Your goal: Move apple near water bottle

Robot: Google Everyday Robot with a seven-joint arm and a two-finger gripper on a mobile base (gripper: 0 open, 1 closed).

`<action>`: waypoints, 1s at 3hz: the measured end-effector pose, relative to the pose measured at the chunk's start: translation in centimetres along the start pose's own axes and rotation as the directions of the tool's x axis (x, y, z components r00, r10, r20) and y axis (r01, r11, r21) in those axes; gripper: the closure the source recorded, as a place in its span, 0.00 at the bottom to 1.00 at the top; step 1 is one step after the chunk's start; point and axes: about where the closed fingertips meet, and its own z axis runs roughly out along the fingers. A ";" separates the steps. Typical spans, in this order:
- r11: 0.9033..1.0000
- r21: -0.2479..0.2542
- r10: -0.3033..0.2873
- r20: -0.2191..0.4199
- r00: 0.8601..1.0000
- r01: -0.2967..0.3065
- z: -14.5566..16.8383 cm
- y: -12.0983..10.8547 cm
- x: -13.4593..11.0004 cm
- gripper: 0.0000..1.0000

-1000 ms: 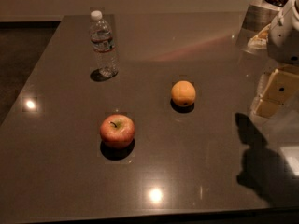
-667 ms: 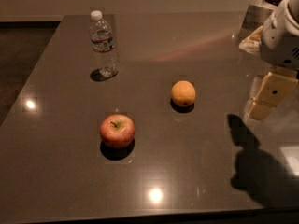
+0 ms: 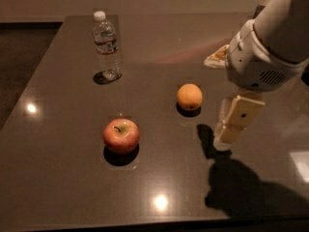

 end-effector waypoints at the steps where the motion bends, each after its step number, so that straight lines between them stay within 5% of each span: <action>1: 0.997 -0.048 -0.051 0.048 0.998 0.054 3.3 0.9 -4.6 0.00; 3: 0.989 -0.075 -0.118 0.083 0.990 0.124 8.1 2.5 -11.0 0.00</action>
Offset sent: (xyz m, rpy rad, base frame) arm 0.0028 0.1401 -0.0424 0.0798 0.0312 0.1556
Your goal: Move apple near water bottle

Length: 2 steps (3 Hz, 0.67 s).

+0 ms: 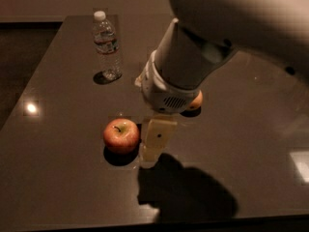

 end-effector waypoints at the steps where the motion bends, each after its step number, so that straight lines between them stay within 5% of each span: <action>1: 0.999 -0.054 -0.007 -0.011 1.000 0.006 4.0 0.7 -2.1 0.00; 2: 0.996 -0.089 0.004 -0.019 1.000 -0.006 6.5 0.8 -3.0 0.01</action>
Offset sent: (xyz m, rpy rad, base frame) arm 0.0000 0.0663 -0.0662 -0.0337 0.1171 0.0250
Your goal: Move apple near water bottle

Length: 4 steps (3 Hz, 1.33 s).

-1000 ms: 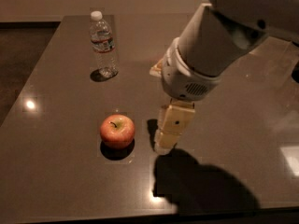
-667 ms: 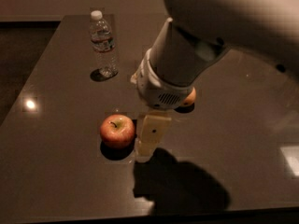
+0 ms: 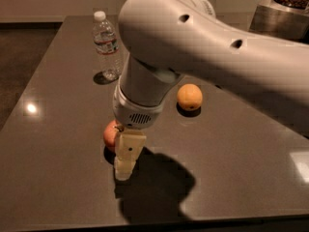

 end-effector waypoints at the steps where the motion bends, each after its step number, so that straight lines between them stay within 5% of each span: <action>1: 1.000 -0.021 0.012 -0.009 1.000 -0.012 0.8 -0.5 0.1 0.23; 3: 0.998 -0.051 0.032 -0.030 0.999 -0.034 0.5 -2.2 0.0 0.69; 4: 0.993 -0.033 0.113 -0.038 0.993 -0.114 -0.1 -4.8 -0.7 0.92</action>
Offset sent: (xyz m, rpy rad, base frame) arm 0.0205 -0.0008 -0.0075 -0.0362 0.0549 0.0066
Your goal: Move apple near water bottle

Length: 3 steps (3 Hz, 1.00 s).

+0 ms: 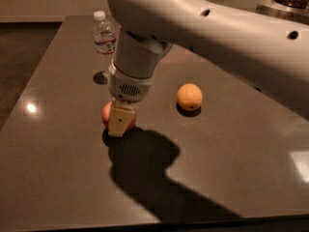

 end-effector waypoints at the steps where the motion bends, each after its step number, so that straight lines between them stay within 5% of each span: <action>1: 0.988 0.037 0.151 0.017 0.988 -0.152 -0.3 -4.2 -1.4 1.00; 3: 0.954 0.101 0.279 0.040 0.960 -0.281 -0.3 -9.8 -2.4 1.00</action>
Offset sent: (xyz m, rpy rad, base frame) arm 0.1013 0.0280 0.0171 0.0281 0.0032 -0.3331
